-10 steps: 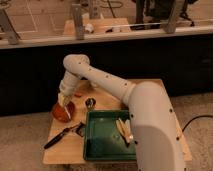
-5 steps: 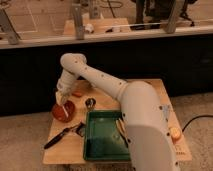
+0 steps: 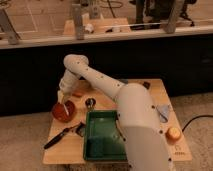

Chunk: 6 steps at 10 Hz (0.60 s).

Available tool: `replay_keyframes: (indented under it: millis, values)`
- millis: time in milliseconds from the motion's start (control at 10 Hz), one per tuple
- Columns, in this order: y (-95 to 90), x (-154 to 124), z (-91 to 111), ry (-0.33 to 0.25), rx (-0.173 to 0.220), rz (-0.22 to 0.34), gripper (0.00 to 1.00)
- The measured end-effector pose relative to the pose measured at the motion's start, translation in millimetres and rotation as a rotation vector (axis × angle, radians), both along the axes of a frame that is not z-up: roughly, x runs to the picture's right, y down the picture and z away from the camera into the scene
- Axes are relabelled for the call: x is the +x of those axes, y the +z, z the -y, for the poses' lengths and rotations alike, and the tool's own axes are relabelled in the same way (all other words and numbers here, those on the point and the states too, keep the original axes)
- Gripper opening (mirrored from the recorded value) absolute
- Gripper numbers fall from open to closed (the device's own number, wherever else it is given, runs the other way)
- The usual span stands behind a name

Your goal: Place fork in red bowl

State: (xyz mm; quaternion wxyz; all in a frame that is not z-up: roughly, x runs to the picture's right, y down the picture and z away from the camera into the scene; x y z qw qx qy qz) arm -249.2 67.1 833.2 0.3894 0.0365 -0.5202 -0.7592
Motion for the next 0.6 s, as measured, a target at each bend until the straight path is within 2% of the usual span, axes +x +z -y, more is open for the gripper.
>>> replay_keyframes:
  millis: [200, 600]
  values:
    - [8.7, -1.5, -2.4, 0.012, -0.010, -0.003, 0.15]
    - [13.4, -2.6, -3.0, 0.019, -0.016, -0.004, 0.57]
